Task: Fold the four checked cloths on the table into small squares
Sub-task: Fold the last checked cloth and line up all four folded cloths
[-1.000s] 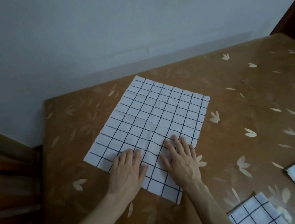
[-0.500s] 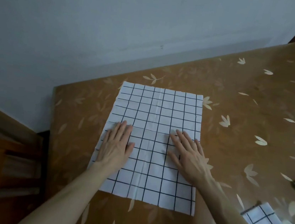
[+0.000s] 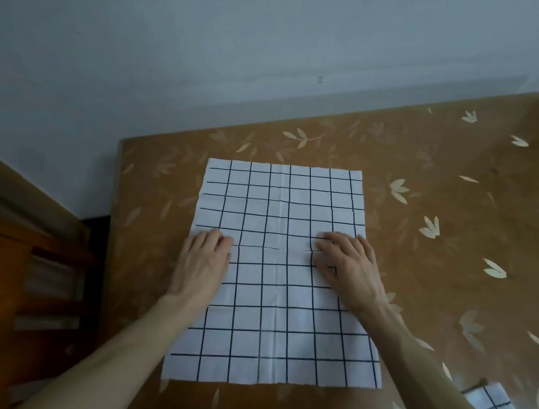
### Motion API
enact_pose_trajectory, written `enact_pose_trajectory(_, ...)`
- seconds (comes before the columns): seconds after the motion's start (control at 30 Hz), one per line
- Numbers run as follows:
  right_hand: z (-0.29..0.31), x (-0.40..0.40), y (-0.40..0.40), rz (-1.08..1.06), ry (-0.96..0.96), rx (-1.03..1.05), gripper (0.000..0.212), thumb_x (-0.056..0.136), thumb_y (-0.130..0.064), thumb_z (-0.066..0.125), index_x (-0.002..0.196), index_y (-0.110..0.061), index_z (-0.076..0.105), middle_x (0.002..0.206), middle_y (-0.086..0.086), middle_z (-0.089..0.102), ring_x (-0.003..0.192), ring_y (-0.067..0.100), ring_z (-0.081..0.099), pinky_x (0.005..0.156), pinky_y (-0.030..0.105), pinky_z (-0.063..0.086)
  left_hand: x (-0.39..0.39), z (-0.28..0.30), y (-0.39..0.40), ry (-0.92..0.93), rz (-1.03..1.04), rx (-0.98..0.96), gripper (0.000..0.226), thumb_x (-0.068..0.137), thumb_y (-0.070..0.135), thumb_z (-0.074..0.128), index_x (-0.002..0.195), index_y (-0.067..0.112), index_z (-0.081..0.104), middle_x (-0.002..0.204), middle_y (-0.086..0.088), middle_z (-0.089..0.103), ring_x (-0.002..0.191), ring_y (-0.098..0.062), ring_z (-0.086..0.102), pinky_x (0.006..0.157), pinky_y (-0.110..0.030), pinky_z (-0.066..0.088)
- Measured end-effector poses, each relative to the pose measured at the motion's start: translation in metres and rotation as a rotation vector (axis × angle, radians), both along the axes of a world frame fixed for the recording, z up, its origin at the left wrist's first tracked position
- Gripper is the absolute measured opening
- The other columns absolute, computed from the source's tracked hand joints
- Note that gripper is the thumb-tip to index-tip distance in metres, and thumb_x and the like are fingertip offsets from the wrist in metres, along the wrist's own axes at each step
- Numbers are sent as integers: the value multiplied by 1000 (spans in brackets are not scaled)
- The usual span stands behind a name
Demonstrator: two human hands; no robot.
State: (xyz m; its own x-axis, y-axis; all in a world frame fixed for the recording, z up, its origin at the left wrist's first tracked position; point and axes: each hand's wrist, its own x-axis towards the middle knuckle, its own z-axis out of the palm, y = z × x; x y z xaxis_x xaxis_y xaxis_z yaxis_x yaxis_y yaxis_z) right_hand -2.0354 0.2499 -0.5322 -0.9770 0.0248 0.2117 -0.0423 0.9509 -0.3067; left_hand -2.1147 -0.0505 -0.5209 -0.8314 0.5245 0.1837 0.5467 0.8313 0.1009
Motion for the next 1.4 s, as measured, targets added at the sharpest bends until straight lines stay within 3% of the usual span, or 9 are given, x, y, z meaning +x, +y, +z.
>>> enact_pose_trajectory(0.17,6,2,9,35,80,51,9,90,-23,80,98,-20,77,115,0,70,103,28,66,103,45,43,-8,3,1,-46,-25,111,12,87,9,78,94,14,71,94,0,59,84,-23,57,73,-35,47)
enact_pose_trajectory(0.33,20,3,15,109,97,132,9,93,-21,76,101,-19,79,108,-1,72,94,26,65,92,43,48,-10,16,-7,-86,-11,209,10,86,8,80,91,11,72,93,1,60,78,-20,57,66,-34,51)
enact_pose_trajectory(0.47,44,-6,25,83,71,159,11,94,-18,73,104,-16,78,109,0,74,98,27,66,86,42,50,-17,41,-16,-75,4,232,10,86,8,79,93,13,73,93,3,64,81,-18,58,70,-31,49)
enact_pose_trajectory(0.67,105,-44,26,38,123,210,12,99,-19,62,104,-12,70,104,5,71,93,27,64,87,42,50,-52,102,-19,16,-7,242,10,88,5,76,95,12,72,93,2,63,83,-19,59,70,-31,47)
enact_pose_trajectory(0.83,159,-63,23,25,258,230,10,97,-19,65,104,-14,70,104,4,70,94,28,64,96,41,43,-68,157,-20,150,-16,286,11,88,-1,72,92,9,70,92,-3,64,83,-23,60,73,-35,48)
enact_pose_trajectory(1.0,188,-41,15,-1,359,229,10,93,-14,72,103,-12,71,103,6,72,89,30,63,94,43,42,-52,181,-28,229,1,326,18,85,-5,71,91,11,67,95,-3,62,89,-24,58,70,-36,49)
enact_pose_trajectory(1.13,168,1,6,-19,354,223,13,92,-10,73,104,-14,71,108,4,71,92,29,64,95,43,43,-17,163,-38,197,-42,296,22,85,-7,67,92,13,60,96,-1,56,89,-21,52,70,-30,44)
enact_pose_trajectory(1.23,134,35,-1,-39,300,205,18,89,-8,76,105,-15,71,110,2,71,95,27,63,96,42,42,12,130,-48,121,-55,228,30,85,-7,66,95,19,54,99,2,53,90,-20,52,75,-37,48)
enact_pose_trajectory(1.4,73,82,-11,-47,199,173,13,93,-10,71,102,-18,70,105,-2,71,91,26,63,95,42,45,58,76,-56,7,-105,188,33,79,-12,71,91,15,58,95,2,55,86,-16,53,74,-27,44)
